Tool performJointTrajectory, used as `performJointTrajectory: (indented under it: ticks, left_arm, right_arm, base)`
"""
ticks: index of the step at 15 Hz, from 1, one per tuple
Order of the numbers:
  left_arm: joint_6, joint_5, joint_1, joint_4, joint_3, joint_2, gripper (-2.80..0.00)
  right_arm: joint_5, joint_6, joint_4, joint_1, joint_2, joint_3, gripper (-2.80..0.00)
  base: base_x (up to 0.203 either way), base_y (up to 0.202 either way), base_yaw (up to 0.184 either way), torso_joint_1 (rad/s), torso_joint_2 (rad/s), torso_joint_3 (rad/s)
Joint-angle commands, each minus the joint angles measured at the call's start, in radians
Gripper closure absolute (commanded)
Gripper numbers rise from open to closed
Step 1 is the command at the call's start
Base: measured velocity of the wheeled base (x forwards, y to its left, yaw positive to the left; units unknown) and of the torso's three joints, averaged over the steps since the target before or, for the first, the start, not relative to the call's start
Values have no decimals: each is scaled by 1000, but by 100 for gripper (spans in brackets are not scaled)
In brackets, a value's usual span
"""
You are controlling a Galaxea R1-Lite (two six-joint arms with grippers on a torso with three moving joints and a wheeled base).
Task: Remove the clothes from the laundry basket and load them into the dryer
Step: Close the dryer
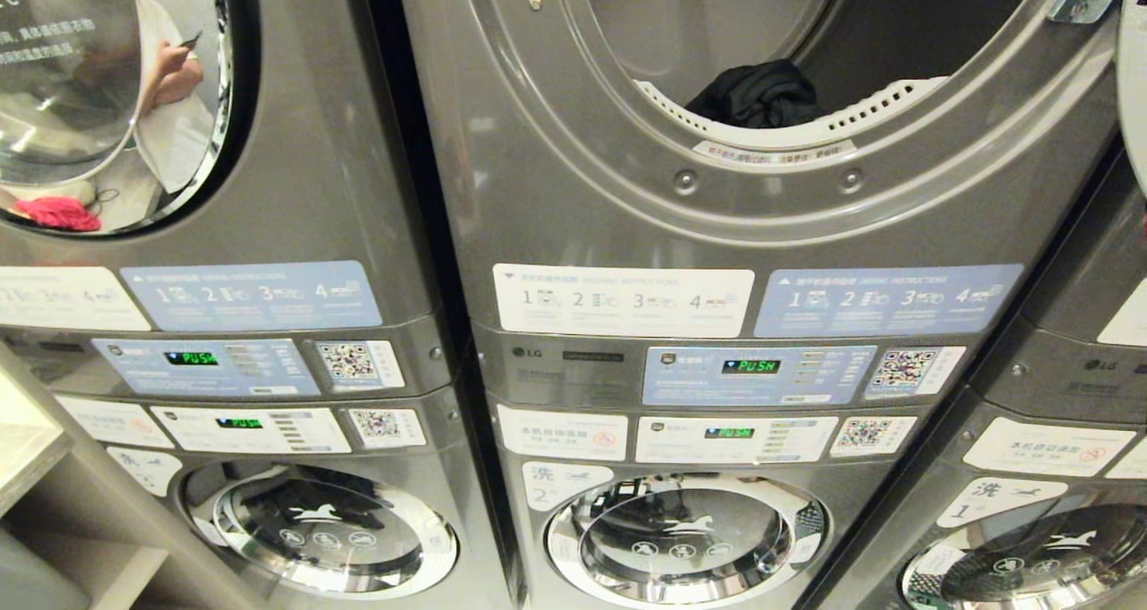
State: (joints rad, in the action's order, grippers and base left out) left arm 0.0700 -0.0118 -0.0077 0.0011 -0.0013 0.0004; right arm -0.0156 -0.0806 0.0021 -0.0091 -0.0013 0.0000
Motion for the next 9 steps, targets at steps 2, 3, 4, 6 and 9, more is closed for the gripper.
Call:
performJointTrajectory:
  ticks: [2,3,4,6,9]
  left_arm:
    - [1,-1,0,-1,1,0,0]
    - [1,-1,0,-1,0,0,0]
    - [-1,-1,0,-1,0,0,0]
    - [-1,0,0,-1,0,0,0]
    - [-4,-1,0,-1,0,0,0]
  right_arm:
    - [0,-1,1,0,1,0,0]
    - [0,-1,1,0,1,0,0]
    - [0,-1,1,0,1,0,0]
    - [0,-1,1,0,1,0,0]
    - [0,-1,1,0,1,0,0]
  base:
    - [5,-83,5,-1,7,0]
    - [2,-172,0,2,12,1]
    - [1,-198,-1,1,2,2]
    - [0,-198,2,-4,9,8]
    - [0,-196,2,2,7,6]
